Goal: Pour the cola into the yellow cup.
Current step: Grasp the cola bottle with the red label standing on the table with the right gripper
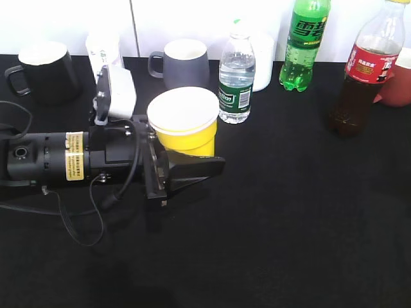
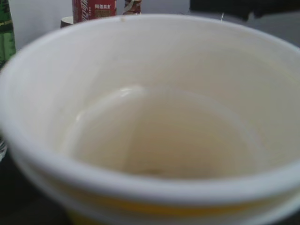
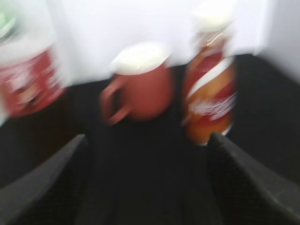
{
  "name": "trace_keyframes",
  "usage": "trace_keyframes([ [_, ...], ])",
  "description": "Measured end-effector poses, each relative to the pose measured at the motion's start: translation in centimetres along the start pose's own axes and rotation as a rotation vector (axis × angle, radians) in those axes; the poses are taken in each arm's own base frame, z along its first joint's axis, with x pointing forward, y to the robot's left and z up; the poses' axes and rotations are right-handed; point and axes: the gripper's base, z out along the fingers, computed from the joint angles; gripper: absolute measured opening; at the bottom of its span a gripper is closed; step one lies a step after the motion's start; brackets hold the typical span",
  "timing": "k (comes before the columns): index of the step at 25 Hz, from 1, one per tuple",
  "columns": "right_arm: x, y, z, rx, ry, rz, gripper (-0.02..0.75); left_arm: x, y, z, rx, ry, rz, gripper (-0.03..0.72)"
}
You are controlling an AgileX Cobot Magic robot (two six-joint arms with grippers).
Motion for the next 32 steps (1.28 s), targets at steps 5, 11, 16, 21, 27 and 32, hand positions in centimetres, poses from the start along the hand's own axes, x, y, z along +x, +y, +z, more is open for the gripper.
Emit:
trace_keyframes([
  [5, 3.0, -1.0, 2.9, 0.181, 0.093, 0.007, 0.585, 0.0, 0.0, 0.0, -0.002, -0.001, -0.002, 0.44],
  [11, 3.5, 1.9, 5.0, -0.081, 0.114, -0.154, 0.586, 0.0, 0.0, 0.0, -0.005, -0.003, -0.003, 0.44],
  [16, 5.7, 5.0, 7.3, -0.374, 0.171, -0.208, 0.587, 0.0, 0.0, 0.0, -0.005, -0.003, -0.003, 0.44],
  [21, 6.4, 6.7, 10.5, -0.45, 0.149, -0.196, 0.587, 0.0, 0.0, 0.0, -0.005, -0.003, -0.003, 0.44],
  [27, 5.4, 7.7, 13.2, -0.457, 0.082, -0.194, 0.587, 0.0, 0.0, 0.0, -0.005, -0.003, -0.003, 0.44],
  [32, 4.6, 8.1, 14.0, -0.463, 0.046, -0.193, 0.587, 0.0, 0.0, 0.0, -0.005, -0.003, -0.003, 0.44],
])
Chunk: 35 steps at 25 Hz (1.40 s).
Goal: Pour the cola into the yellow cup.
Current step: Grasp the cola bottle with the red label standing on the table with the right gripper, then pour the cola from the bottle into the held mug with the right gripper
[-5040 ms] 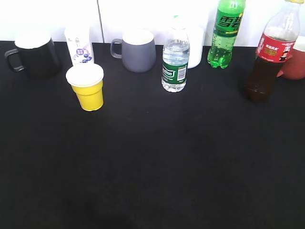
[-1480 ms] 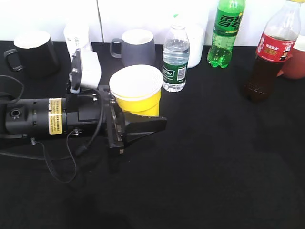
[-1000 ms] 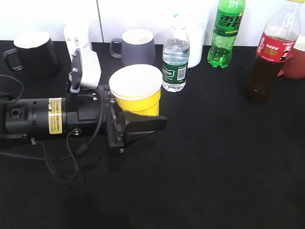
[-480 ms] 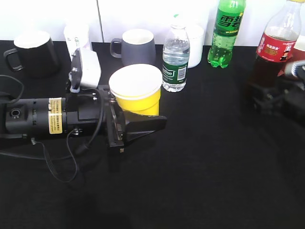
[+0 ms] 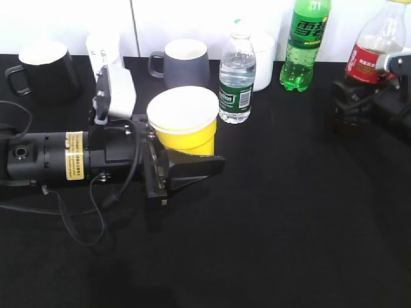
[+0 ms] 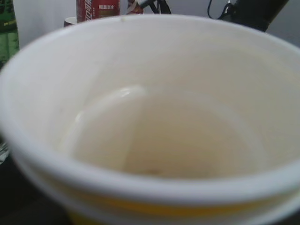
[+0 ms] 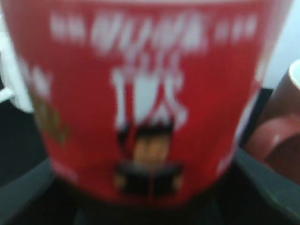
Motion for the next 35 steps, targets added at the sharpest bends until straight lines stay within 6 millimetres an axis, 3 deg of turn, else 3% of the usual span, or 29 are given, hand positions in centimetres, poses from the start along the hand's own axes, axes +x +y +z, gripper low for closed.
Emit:
trace_keyframes([
  [7, -0.7, 0.1, 0.8, -0.025, -0.013, -0.024, 0.583, 0.0, 0.0, 0.0, 0.0, 0.0, 0.0, 0.44],
  [10, -0.7, 0.0, 0.8, -0.024, -0.013, -0.024, 0.504, 0.0, 0.0, 0.0, -0.001, 0.001, 0.0, 0.44],
  [20, -0.8, 0.2, 0.6, -0.038, -0.02, -0.026, 0.504, 0.0, 0.0, 0.0, -0.003, 0.004, 0.0, 0.44],
  [22, -1.4, 0.7, -0.6, -0.077, -0.007, -0.056, 0.504, 0.1, 0.1, 0.0, -0.009, 0.014, 0.0, 0.44],
  [24, -3.5, 1.3, -2.2, -0.121, -0.027, -0.116, 0.504, -0.1, -0.1, 0.6, -0.006, 0.037, 0.016, 0.44],
  [29, -8.1, 2.9, -6.6, -0.231, -0.141, -0.299, 0.504, -2.7, -1.8, 4.9, -0.009, 0.064, 0.061, 0.44],
  [32, -9.8, 3.6, -8.0, -0.278, -0.205, -0.435, 0.503, -4.4, -1.7, 6.7, -0.022, 0.041, 0.098, 0.44],
  [35, -10.2, 3.7, -8.3, -0.258, -0.25, -0.637, 0.503, -4.2, -1.3, 8.0, -0.02, 0.046, 0.092, 0.44],
])
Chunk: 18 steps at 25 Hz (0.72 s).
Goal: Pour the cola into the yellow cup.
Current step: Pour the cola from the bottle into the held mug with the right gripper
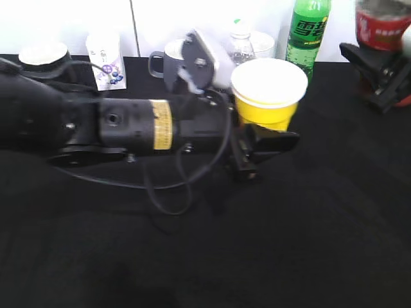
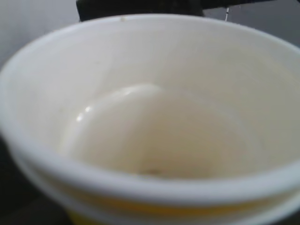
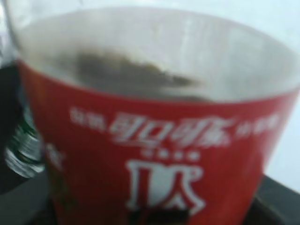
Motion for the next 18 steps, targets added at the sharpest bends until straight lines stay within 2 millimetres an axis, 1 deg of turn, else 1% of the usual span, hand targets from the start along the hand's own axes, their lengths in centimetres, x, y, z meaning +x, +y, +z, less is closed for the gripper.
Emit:
trace_keyframes([
  [3, 0.0, 0.0, 0.0, 0.0, 0.0, -0.28, 0.503, 0.1, -0.8, 0.7, 0.015, -0.002, -0.015, 0.44],
  [5, 0.0, 0.0, 0.0, 0.001, 0.001, -0.383, 0.503, 0.1, -1.5, 1.0, 0.032, 0.004, -0.01, 0.44],
  [9, 0.0, 0.0, 0.0, 0.001, 0.001, -0.596, 0.502, 0.4, -1.4, 1.0, 0.014, 0.035, -0.008, 0.44],
  [15, 0.0, -0.1, 0.0, 0.009, 0.006, -0.768, 0.502, 0.3, -1.5, 1.0, 0.02, 0.024, -0.01, 0.44],
  [18, 0.1, -0.6, 0.0, 0.056, 0.038, -0.814, 0.502, 0.1, -1.6, 1.0, 0.032, 0.007, -0.01, 0.44],
])
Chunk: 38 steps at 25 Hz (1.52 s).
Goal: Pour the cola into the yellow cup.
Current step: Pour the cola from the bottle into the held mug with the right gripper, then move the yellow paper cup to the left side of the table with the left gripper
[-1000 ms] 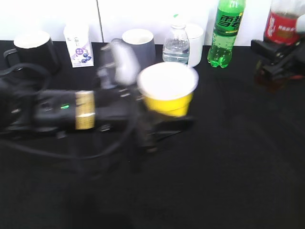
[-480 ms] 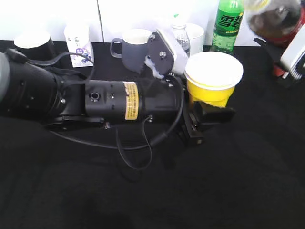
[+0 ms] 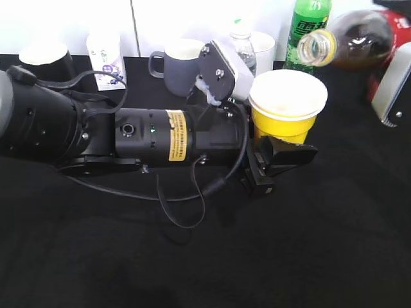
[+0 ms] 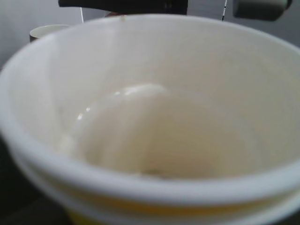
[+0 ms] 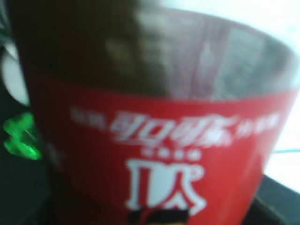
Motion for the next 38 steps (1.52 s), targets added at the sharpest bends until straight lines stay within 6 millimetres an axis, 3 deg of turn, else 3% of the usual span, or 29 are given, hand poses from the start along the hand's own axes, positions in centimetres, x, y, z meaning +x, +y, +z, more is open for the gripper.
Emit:
trace_keyframes([
  [10, 0.1, -0.05, 0.0, 0.005, 0.012, -0.136, 0.502, -0.04, -0.03, 0.0, 0.003, -0.004, 0.0, 0.44],
  [33, 0.4, -0.22, -0.01, 0.02, 0.046, -0.191, 0.502, 0.01, -0.01, 0.0, 0.001, 0.001, 0.001, 0.44],
  [38, -0.08, -0.02, -0.02, -0.002, -0.007, 0.057, 0.501, 0.02, 0.0, 0.0, 0.0, 0.002, 0.001, 0.44],
])
